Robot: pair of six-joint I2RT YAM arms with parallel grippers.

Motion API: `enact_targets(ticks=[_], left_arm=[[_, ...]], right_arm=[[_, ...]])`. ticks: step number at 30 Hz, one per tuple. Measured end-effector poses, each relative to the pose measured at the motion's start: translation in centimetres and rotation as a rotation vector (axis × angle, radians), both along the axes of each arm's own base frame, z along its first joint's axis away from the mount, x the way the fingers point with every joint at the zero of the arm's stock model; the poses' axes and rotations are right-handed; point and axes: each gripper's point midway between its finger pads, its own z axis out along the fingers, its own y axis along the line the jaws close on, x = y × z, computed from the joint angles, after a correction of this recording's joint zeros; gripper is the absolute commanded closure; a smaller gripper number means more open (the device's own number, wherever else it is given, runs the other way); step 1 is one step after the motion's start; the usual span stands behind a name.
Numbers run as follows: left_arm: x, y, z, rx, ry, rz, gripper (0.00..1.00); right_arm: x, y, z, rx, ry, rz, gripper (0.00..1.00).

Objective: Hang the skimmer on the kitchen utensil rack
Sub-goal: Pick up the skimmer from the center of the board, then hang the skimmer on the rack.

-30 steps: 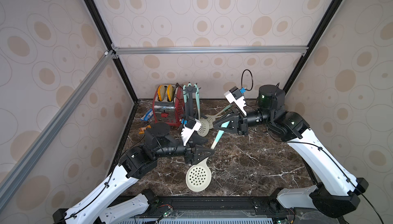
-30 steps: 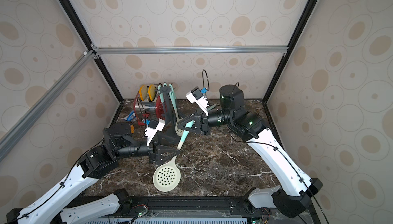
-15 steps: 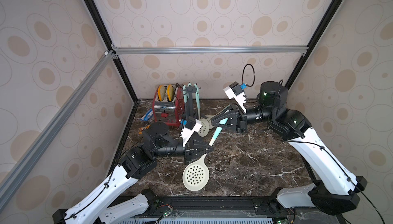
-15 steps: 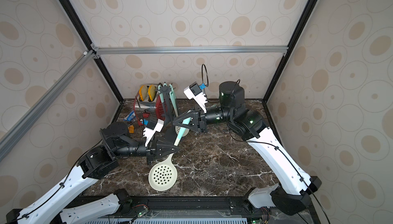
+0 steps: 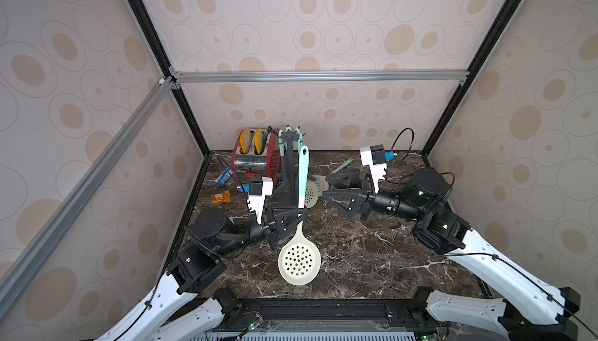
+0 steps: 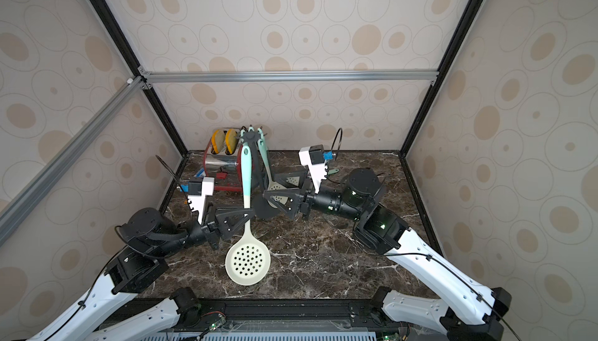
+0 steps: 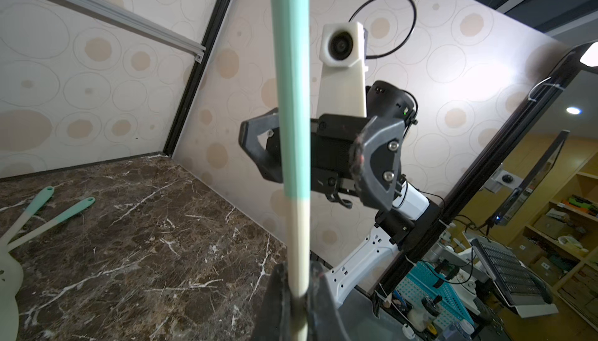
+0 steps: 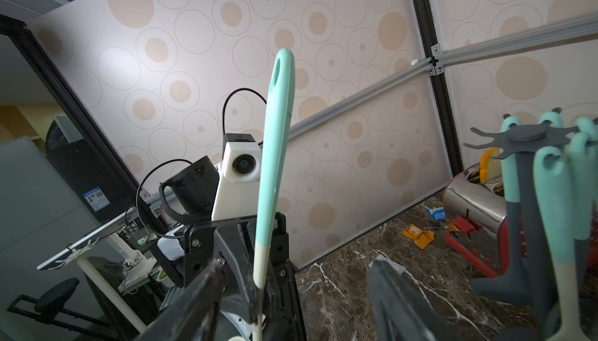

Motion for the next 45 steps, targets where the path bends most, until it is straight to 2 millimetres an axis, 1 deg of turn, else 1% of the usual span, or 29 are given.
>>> enact_targets(ticks=[3, 5, 8, 13, 16, 19, 20, 22, 23, 24, 26, 27, 30, 32, 33, 36, 38, 40, 42, 45], left_arm=[[0.1, -0.1, 0.5, -0.022, 0.002, -0.004, 1.0], [0.1, -0.2, 0.6, -0.027, 0.004, -0.006, 1.0], [0.3, -0.3, 0.5, -0.029, 0.014, -0.005, 1.0], [0.3, -0.2, 0.6, -0.035, 0.017, -0.002, 1.0], [0.4, -0.2, 0.6, -0.035, 0.018, 0.004, 1.0], [0.4, 0.1, 0.4, -0.026, 0.011, 0.018, 0.99], [0.5, 0.2, 0.2, -0.014, 0.013, 0.028, 0.89], [0.8, 0.7, -0.7, 0.036, 0.037, 0.066, 0.58], [1.1, 1.1, -1.2, 0.069, 0.053, 0.102, 0.46], [1.6, 1.9, -1.8, 0.108, 0.076, 0.154, 0.4], [2.0, 3.5, -2.5, 0.171, 0.11, 0.241, 0.06], [2.1, 4.4, -2.9, 0.21, 0.119, 0.28, 0.01], [2.0, 6.9, -4.2, 0.296, 0.161, 0.379, 0.01], [1.9, 8.1, -5.1, 0.343, 0.181, 0.419, 0.01], [1.9, 8.5, -5.7, 0.368, 0.192, 0.437, 0.01], [2.3, 9.2, -7.7, 0.464, 0.234, 0.474, 0.01], [3.0, 9.0, -8.1, 0.527, 0.252, 0.487, 0.01], [4.1, 8.6, -7.8, 0.564, 0.261, 0.497, 0.01], [5.6, 8.6, -7.1, 0.576, 0.275, 0.518, 0.02], [8.1, 9.1, -6.4, 0.565, 0.319, 0.546, 0.03]], right_arm=[[0.0, 2.1, -0.3, 0.026, 0.029, 0.021, 0.32], [0.0, 3.2, -0.6, 0.033, 0.045, 0.035, 0.36], [0.1, 4.2, -0.6, 0.045, 0.061, 0.048, 0.5], [-0.2, 4.3, 1.1, 0.099, 0.056, 0.064, 0.75], [-0.5, 4.2, 1.6, 0.118, 0.054, 0.073, 0.99], [-0.7, 4.1, 1.6, 0.115, 0.068, 0.08, 1.0], [-0.7, 4.1, 1.3, 0.102, 0.072, 0.074, 1.0], [-0.4, 4.1, 0.4, 0.058, 0.083, 0.049, 1.0], [0.0, 3.8, -0.2, 0.022, 0.08, 0.024, 1.0], [0.8, 3.4, -0.8, -0.013, 0.089, -0.004, 1.0], [2.7, 2.1, -1.8, -0.067, 0.102, -0.061, 1.0], [3.8, 1.3, -2.5, -0.094, 0.116, -0.089, 1.0], [7.0, -1.1, -4.5, -0.155, 0.167, -0.151, 1.0], [8.0, -1.7, -6.1, -0.195, 0.203, -0.151, 1.0], [8.2, -1.6, -7.1, -0.221, 0.224, -0.129, 1.0], [8.1, -0.1, -9.1, -0.262, 0.264, -0.041, 1.0], [8.1, 1.0, -10.2, -0.275, 0.292, 0.015, 1.0], [8.3, 2.1, -11.1, -0.284, 0.319, 0.063, 1.0], [8.8, 3.2, -11.4, -0.283, 0.338, 0.1, 1.0], [9.5, 4.4, -11.0, -0.263, 0.342, 0.138, 1.0]])
